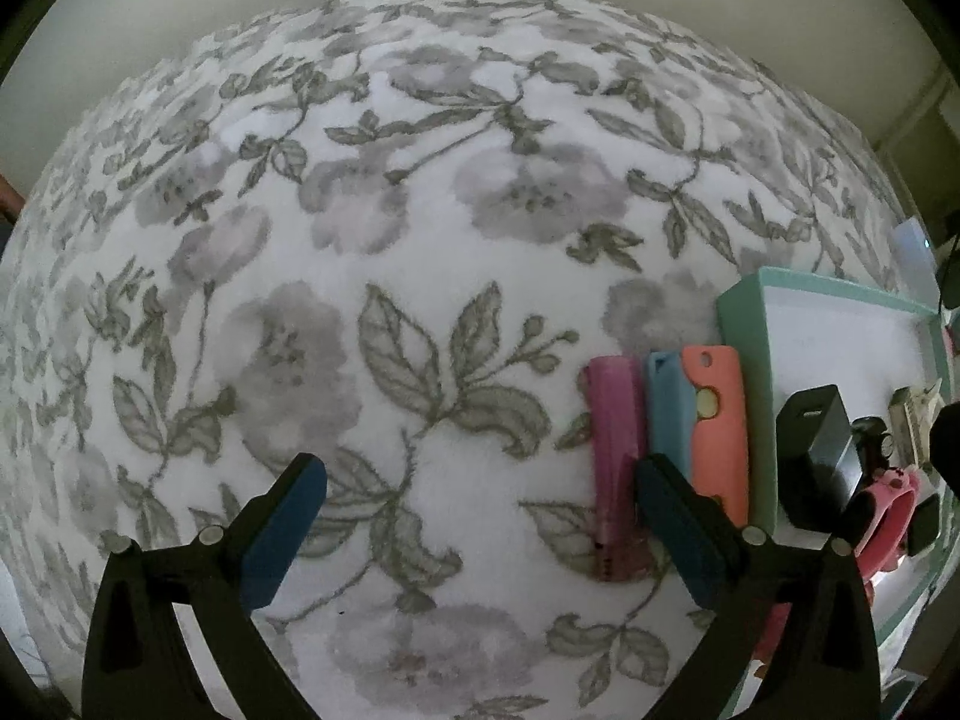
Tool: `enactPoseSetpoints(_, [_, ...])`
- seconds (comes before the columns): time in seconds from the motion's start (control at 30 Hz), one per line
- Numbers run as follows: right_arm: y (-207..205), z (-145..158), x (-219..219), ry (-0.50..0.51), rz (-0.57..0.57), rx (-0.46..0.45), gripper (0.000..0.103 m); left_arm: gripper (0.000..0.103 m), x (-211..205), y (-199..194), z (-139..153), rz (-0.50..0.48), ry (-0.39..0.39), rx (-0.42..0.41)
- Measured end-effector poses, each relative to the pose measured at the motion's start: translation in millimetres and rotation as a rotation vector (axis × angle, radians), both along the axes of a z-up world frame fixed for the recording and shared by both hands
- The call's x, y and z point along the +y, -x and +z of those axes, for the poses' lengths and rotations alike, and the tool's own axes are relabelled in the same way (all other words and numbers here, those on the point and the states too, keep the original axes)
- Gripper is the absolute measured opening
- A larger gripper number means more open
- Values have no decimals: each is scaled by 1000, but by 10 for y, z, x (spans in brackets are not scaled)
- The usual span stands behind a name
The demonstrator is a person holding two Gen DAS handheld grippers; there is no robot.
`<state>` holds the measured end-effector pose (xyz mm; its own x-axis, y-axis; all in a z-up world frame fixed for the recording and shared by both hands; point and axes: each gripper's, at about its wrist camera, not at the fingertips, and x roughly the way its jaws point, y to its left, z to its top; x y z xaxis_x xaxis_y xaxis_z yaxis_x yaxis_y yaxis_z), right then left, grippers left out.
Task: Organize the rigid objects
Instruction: 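Move both open grippers back to the magenta tube and phone case, then grasp the magenta tube with the left gripper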
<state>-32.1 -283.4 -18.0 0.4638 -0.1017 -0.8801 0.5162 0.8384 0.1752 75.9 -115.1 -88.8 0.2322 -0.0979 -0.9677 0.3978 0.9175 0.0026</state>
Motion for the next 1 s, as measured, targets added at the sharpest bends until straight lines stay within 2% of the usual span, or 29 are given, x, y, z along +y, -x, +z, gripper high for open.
enactPoseSetpoints(0.27, [0,0,5,-4,7,0,103,103,-13,67,38,-24,-7,37])
enactPoseSetpoints(0.5, [11,2,-4,-7,4,-2,103,103,-64,212,-68,-133,-33,91])
enactPoseSetpoints(0.6, [15,-5,-8,-10,5,1,103,103,-170,267,-122,-165,-92,61])
enactPoseSetpoints(0.67, [19,-5,-14,-11,4,1,103,103,-200,270,-121,-167,-97,49])
enactPoseSetpoints(0.87, [24,-24,-27,-15,1,5,103,103,-40,130,-11,-77,-155,-41])
enactPoseSetpoints(1.0, [7,-48,-12,-16,11,13,103,102,6,78,63,-80,-103,-59])
